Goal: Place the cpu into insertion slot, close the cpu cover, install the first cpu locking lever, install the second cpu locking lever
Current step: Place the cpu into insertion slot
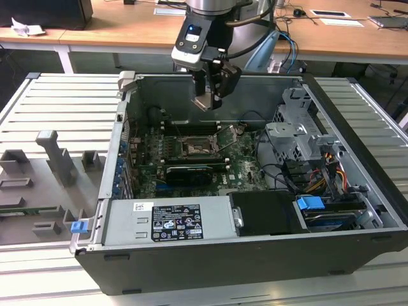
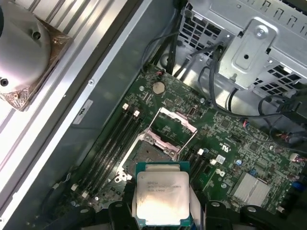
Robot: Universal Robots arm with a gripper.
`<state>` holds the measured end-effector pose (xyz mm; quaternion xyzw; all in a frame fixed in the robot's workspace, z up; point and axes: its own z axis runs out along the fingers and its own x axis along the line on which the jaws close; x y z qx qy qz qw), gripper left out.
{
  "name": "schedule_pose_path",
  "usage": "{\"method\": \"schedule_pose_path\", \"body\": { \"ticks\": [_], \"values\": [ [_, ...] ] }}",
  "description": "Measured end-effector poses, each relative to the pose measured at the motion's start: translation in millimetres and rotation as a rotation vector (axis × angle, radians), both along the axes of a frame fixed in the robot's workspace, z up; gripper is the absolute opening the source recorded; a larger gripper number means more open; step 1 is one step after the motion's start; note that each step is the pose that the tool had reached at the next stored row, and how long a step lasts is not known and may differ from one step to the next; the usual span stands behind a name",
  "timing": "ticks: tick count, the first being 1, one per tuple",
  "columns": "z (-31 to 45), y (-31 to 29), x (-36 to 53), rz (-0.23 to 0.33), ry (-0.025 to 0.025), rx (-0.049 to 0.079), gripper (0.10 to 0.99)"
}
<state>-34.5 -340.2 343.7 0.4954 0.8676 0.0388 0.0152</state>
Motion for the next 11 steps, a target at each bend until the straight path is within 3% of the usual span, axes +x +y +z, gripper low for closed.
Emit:
{"method": "schedule_pose_path", "body": {
  "ticks": [11],
  "values": [
    [-1.3,0.0,0.0,-0.147,0.0002,-0.005,0.529]
  ]
}}
